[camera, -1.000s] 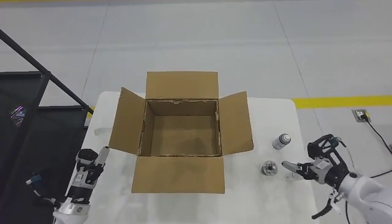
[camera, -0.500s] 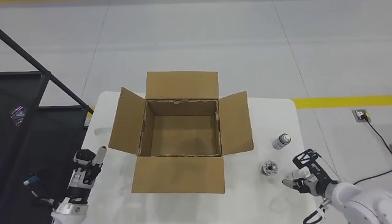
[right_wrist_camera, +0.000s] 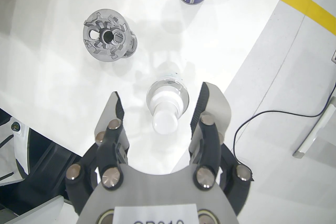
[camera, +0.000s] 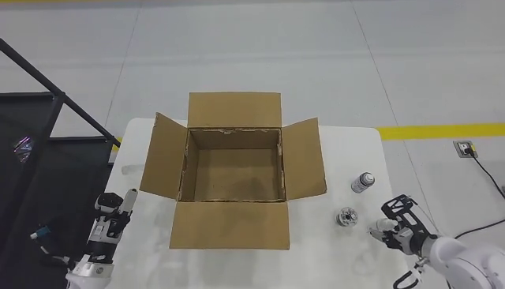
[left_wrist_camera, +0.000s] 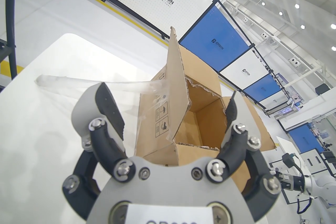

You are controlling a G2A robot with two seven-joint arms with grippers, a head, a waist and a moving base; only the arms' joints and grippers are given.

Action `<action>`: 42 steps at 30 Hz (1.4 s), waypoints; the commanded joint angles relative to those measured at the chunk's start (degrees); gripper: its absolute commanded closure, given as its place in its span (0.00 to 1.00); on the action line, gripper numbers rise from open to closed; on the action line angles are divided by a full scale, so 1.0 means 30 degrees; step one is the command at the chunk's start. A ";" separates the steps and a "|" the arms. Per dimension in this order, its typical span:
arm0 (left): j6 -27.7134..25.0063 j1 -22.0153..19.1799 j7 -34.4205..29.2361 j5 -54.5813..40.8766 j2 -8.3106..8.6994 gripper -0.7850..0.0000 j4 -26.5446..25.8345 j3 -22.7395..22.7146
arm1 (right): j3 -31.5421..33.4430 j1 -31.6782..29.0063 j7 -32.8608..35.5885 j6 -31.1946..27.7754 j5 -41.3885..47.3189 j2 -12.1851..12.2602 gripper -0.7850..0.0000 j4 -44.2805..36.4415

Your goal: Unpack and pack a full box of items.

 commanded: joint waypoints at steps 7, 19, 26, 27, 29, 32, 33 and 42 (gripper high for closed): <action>0.0000 0.0000 0.0000 0.0000 0.0000 0.00 0.0000 0.0000 | 0.0277 0.0152 -0.0769 0.0415 0.0492 0.0117 0.91 0.0201; 0.0000 0.0000 0.0000 0.0000 0.0000 0.00 0.0000 0.0000 | 0.2333 -0.1434 -0.1830 0.4726 0.1054 0.0118 1.00 -0.9276; 0.0000 0.0000 0.0000 0.0000 0.0000 0.00 0.0000 0.0000 | -0.2233 0.2647 -0.0680 0.5977 -0.0258 0.0149 1.00 -1.1196; 0.0000 0.0000 0.0000 0.0000 0.0000 0.00 0.0000 0.0000 | -0.3410 0.3672 -0.0189 0.6218 -0.0597 0.0120 1.00 -1.1148; 0.0000 0.0000 0.0000 0.0000 0.0000 0.00 0.0000 0.0000 | -0.6055 0.6152 0.0645 0.6705 -0.1147 -0.0031 1.00 -1.0193; 0.0000 0.0000 0.0000 0.0000 0.0000 0.00 0.0000 0.0000 | -1.0383 1.0614 0.1492 0.7440 -0.1012 -0.0589 1.00 -0.7369; 0.0000 0.0000 0.0000 0.0000 0.0000 0.00 0.0000 0.0000 | -1.1763 1.2143 0.1729 0.7781 -0.0918 -0.0860 1.00 -0.6237; 0.0000 0.0000 0.0000 0.0000 0.0000 0.00 0.0000 0.0000 | -2.1654 2.1799 0.1049 1.0262 0.1976 -0.4613 1.00 0.3768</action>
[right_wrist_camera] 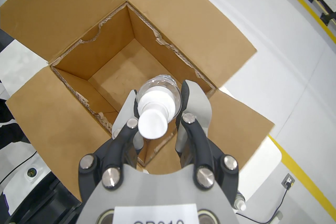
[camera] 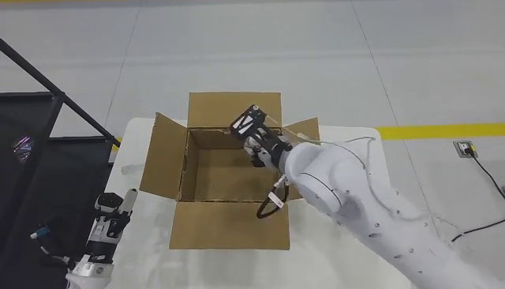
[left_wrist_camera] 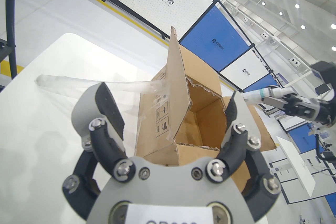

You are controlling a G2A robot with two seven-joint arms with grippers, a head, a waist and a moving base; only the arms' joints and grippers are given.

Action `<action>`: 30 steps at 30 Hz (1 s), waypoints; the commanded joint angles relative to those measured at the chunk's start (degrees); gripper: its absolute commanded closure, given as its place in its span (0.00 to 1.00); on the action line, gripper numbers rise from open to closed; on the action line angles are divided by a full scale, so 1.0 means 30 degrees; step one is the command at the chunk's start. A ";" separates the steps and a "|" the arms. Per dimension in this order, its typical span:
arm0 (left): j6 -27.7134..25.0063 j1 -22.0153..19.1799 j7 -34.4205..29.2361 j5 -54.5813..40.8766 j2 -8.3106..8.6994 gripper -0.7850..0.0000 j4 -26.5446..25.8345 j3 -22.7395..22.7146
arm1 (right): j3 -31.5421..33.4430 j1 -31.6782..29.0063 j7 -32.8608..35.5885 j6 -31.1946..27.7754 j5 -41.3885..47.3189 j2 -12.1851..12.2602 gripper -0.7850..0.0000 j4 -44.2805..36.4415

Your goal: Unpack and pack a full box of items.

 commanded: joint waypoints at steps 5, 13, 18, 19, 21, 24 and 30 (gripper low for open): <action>0.0000 0.0000 0.0000 0.0000 0.0000 0.00 0.0000 0.0000 | -0.4309 0.2798 -0.1465 0.0067 0.1873 -0.2827 1.00 0.5937; 0.0000 0.0000 0.0000 0.0000 0.0000 0.00 0.0000 0.0000 | -0.7097 0.3715 -0.3352 -0.0266 0.2925 -0.6509 1.00 1.2764; 0.0000 0.0000 0.0000 0.0000 0.0000 0.00 0.0000 0.0000 | -0.7946 0.3867 -0.4089 -0.0462 0.2599 -0.8324 1.00 1.6114; 0.0000 0.0000 0.0000 0.0000 0.0000 0.00 0.0000 0.0000 | -0.8042 0.3867 -0.4323 -0.0821 0.2657 -0.8768 1.00 1.7078; 0.0000 0.0000 0.0000 0.0000 0.0000 0.00 0.0000 0.0000 | -0.8093 0.3897 -0.4677 -0.1078 0.2684 -0.9282 1.00 1.8193; 0.0000 0.0000 0.0000 0.0000 0.0000 0.00 0.0000 0.0000 | -0.8078 0.3923 -0.5163 -0.1655 0.2839 -1.0083 1.00 1.9896; 0.0000 0.0000 0.0000 0.0000 0.0000 0.00 0.0000 0.0000 | -0.8007 0.3994 -0.5829 -0.2887 0.2781 -1.1311 0.10 2.2332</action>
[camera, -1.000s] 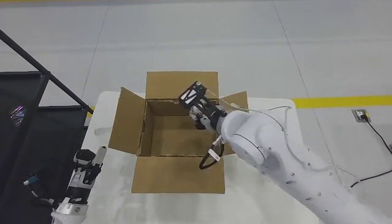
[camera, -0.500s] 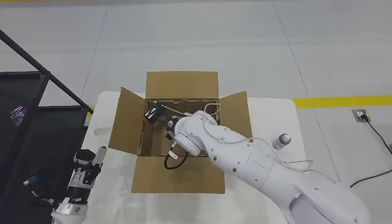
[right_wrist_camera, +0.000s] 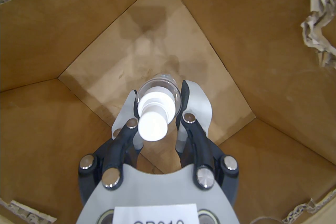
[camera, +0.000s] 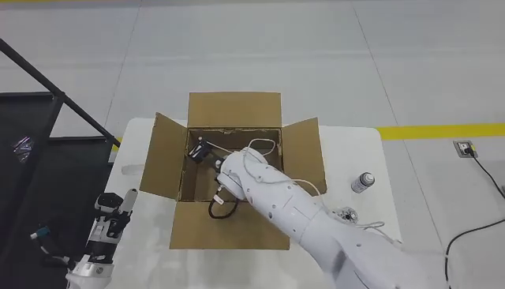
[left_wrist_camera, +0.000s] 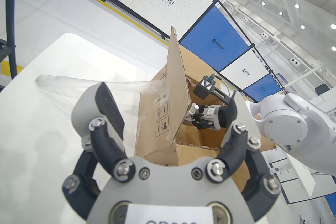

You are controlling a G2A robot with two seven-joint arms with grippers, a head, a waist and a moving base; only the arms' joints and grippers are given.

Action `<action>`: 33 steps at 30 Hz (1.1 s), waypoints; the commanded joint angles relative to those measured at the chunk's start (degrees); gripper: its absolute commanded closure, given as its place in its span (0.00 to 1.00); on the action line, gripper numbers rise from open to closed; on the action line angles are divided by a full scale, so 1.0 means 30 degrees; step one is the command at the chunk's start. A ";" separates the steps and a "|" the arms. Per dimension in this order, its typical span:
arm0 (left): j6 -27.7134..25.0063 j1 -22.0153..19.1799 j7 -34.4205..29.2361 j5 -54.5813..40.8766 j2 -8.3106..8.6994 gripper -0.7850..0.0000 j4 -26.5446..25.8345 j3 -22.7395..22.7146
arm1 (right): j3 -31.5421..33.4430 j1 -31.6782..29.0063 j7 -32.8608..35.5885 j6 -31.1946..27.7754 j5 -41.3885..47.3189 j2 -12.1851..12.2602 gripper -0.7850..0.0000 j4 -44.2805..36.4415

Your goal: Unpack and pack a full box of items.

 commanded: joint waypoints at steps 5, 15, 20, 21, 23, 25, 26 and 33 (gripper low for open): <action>0.0000 0.0000 0.0000 0.0000 0.0000 0.00 0.0000 0.0000 | 0.0123 0.0107 -0.0416 -0.0744 -0.0266 -0.0796 0.00 0.1291; 0.0000 0.0000 0.0000 0.0000 0.0000 0.00 0.0000 0.0000 | 0.0788 0.0699 -0.1472 -0.1244 -0.0595 -0.1303 0.00 0.1838; 0.0000 0.0000 0.0000 0.0000 0.0000 0.00 0.0000 0.0000 | 0.0909 0.0849 -0.1371 -0.1291 -0.1514 -0.1050 0.00 0.0518; 0.0000 0.0000 0.0000 0.0000 0.0000 0.00 0.0000 0.0000 | 0.0964 0.0818 -0.1280 -0.1209 -0.1702 -0.0942 0.00 0.0093; 0.0000 0.0000 0.0000 0.0000 0.0000 0.00 0.0000 0.0000 | 0.1138 0.0772 -0.1172 -0.0895 -0.2160 -0.0633 0.00 -0.0885; 0.0000 0.0000 0.0000 0.0000 0.0000 0.00 0.0000 0.0000 | 0.1404 0.0560 -0.1025 -0.0553 -0.2628 -0.0184 0.00 -0.2190; 0.0000 0.0000 0.0000 0.0000 0.0000 0.00 0.0000 0.0000 | 0.1593 0.0415 -0.0931 -0.0288 -0.2909 0.0108 0.00 -0.2978; 0.0000 0.0000 0.0000 0.0000 0.0000 0.00 0.0000 0.0000 | 0.4772 -0.2445 0.1855 0.1306 -0.6119 0.3599 0.00 -1.2334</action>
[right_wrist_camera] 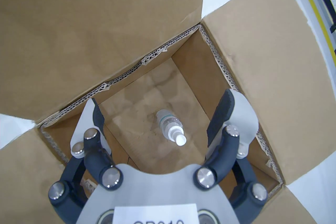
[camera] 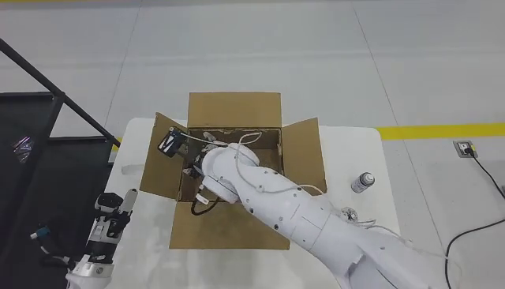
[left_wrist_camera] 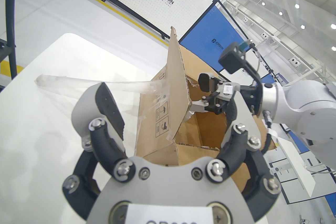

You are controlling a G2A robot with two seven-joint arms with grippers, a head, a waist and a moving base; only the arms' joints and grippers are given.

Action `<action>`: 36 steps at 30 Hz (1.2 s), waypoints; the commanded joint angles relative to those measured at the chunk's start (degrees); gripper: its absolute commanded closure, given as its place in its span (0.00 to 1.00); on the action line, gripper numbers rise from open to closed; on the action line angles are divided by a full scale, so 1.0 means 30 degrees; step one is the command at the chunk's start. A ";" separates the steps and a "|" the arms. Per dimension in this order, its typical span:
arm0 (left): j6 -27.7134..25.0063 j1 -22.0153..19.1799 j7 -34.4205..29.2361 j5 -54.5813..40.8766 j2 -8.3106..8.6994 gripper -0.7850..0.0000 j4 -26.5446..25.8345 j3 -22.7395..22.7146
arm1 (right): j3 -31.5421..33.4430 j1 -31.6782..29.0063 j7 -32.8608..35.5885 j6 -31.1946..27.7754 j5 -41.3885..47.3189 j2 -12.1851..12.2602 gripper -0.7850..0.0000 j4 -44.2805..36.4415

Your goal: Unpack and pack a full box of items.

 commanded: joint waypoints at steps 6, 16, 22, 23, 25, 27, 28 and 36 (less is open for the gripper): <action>0.0000 0.0000 0.0000 0.0000 0.0000 0.00 0.0000 0.0000 | 0.7002 -0.8020 0.4656 -0.1360 -0.5869 0.4222 0.00 -1.4810; 0.0000 0.0000 0.0000 0.0000 0.0000 0.00 0.0000 0.0000 | 2.0218 -2.1073 0.2515 -0.6520 -0.5296 0.6600 0.00 -2.4681; 0.0000 0.0000 0.0000 0.0000 0.0000 0.00 0.0000 0.0000 | 2.5153 -2.4420 0.2047 -0.8210 -0.2814 0.6979 0.00 -2.2975; 0.0000 0.0000 0.0000 0.0000 0.0000 0.00 0.0000 0.0000 | 2.5640 -2.4657 0.2243 -0.8416 -0.2783 0.7043 0.00 -2.2347; 0.0000 0.0000 0.0000 0.0000 0.0000 0.00 0.0000 0.0000 | 2.6081 -2.4768 0.1792 -0.7748 -0.2451 0.7076 0.00 -2.0618; 0.0000 0.0000 0.0000 0.0000 0.0000 0.00 0.0000 0.0000 | 2.6158 -2.4711 0.1496 -0.8138 -0.1796 0.7129 0.00 -1.9251; 0.0000 0.0000 0.0000 0.0000 0.0000 0.00 0.0000 0.0000 | 2.6097 -2.4496 0.1540 -0.8535 -0.1553 0.7190 0.00 -1.8261; 0.0000 0.0000 0.0000 0.0000 0.0000 0.00 0.0000 0.0000 | 2.4073 -2.1617 0.1816 -0.8491 -0.1632 0.7359 0.00 -1.3014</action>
